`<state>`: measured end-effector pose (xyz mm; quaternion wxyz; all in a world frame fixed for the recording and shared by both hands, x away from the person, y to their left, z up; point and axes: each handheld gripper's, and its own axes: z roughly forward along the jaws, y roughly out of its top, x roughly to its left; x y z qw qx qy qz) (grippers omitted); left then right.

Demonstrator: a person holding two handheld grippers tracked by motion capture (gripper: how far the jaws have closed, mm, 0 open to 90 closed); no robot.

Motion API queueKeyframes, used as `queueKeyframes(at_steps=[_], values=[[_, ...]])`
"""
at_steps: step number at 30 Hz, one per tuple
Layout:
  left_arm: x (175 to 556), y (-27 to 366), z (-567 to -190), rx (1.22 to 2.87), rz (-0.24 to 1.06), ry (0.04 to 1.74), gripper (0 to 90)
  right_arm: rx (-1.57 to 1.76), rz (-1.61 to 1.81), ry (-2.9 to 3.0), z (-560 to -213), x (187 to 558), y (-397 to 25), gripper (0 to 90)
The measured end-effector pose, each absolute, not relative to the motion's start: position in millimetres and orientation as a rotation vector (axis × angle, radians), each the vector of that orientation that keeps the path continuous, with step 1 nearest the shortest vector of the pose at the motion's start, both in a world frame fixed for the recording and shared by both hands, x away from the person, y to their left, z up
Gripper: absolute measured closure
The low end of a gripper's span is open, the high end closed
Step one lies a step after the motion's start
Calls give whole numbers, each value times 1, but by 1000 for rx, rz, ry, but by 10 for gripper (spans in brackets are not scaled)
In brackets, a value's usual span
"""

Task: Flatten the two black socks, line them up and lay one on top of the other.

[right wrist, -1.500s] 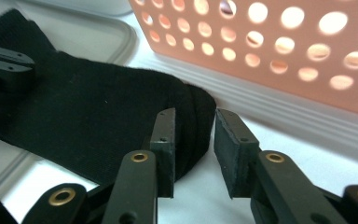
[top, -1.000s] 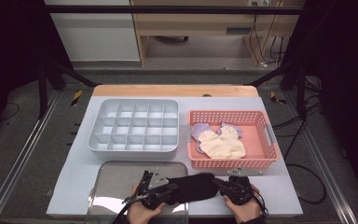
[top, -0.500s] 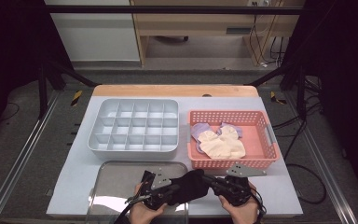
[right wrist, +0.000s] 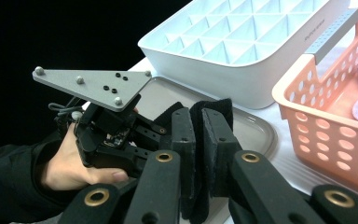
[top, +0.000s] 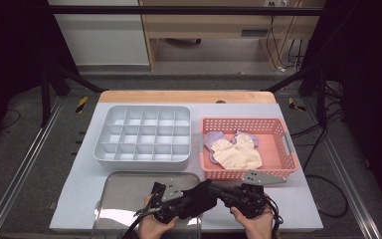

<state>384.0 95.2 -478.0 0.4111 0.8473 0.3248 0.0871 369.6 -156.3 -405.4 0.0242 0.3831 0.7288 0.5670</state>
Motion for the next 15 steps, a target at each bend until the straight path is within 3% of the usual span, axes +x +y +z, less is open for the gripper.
queueKeyframes(at_steps=[7,15], values=[[384,110,-464,2087,245,842,877,1195,1731,2234,-408,372,-159,845],[390,167,-448,2019,365,939,882,1211,1688,2215,-410,373,-162,844]])
